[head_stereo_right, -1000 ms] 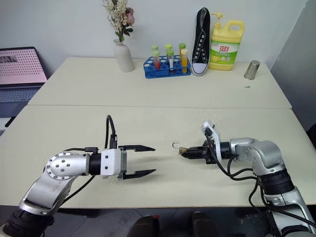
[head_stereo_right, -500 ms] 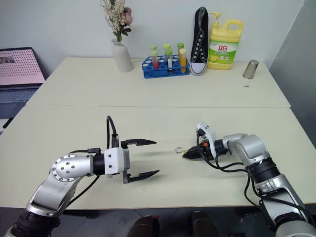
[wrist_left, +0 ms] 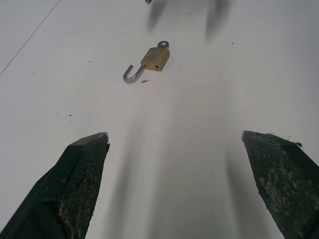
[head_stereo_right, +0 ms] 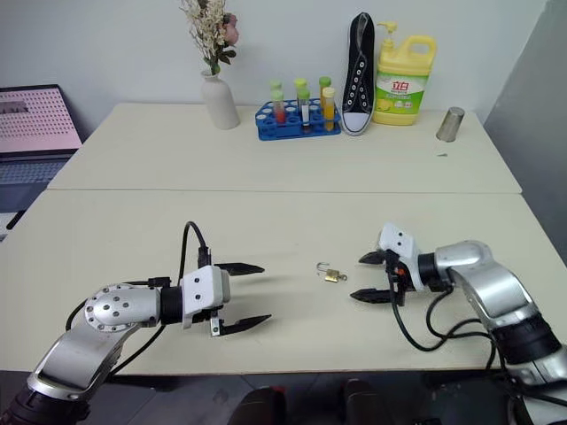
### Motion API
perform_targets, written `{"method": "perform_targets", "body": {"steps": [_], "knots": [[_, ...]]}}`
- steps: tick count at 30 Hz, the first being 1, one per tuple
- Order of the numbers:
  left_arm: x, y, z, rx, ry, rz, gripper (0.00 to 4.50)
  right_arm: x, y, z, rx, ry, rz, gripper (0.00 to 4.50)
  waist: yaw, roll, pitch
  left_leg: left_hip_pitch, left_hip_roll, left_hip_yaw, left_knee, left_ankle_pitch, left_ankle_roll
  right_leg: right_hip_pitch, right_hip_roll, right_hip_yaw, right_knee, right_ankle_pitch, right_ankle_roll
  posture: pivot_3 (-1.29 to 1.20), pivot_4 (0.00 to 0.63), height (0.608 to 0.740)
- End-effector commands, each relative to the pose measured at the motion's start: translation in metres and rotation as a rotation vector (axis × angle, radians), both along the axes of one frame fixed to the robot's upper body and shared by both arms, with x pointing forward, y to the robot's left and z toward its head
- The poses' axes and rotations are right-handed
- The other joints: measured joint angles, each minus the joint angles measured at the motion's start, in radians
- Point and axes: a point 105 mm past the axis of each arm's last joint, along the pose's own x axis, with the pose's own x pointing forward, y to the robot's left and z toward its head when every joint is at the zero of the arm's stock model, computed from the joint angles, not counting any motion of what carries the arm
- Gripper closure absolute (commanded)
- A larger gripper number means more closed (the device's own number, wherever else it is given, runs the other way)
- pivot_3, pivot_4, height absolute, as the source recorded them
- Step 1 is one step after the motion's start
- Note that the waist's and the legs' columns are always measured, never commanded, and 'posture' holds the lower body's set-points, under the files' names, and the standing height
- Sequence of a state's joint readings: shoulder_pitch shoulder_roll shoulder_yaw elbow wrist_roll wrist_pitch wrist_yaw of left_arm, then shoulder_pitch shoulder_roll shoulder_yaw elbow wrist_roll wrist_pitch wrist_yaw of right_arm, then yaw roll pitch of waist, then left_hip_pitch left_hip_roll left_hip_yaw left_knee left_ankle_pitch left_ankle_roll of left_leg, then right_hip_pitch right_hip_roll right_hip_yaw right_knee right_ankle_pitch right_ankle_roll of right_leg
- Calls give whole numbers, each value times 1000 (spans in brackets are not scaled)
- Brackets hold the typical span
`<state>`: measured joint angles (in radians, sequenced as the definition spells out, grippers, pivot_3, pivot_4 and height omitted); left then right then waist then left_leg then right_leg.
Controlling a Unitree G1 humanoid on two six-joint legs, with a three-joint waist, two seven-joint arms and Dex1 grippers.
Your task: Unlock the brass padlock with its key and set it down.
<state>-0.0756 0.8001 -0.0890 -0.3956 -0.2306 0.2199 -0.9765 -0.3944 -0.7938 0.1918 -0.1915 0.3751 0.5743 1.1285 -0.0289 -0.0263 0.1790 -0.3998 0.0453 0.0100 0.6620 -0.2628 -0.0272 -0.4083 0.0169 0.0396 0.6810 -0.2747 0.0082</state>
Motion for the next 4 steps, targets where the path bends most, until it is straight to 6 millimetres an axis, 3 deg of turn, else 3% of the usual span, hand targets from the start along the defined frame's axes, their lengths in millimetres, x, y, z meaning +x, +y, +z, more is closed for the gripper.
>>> {"method": "perform_targets", "body": {"steps": [1, 4], "knots": [[0, -1, 13, -7, -43, -28, 0, -5, -4, 20, 30, -93, -13, 31, 0, 0, 0, 0, 0, 0, 0, 0, 0, 0, 0, 0, 0, 0, 0, 0, 150, 740], [0, -1, 12, 0, -53, -52, 0, -6, -6, 22, 34, -106, -28, 31, 0, 0, 0, 0, 0, 1, 0, 0, 0, 0, 0, 0, 0, 0, 0, 0, 150, 740]]}}
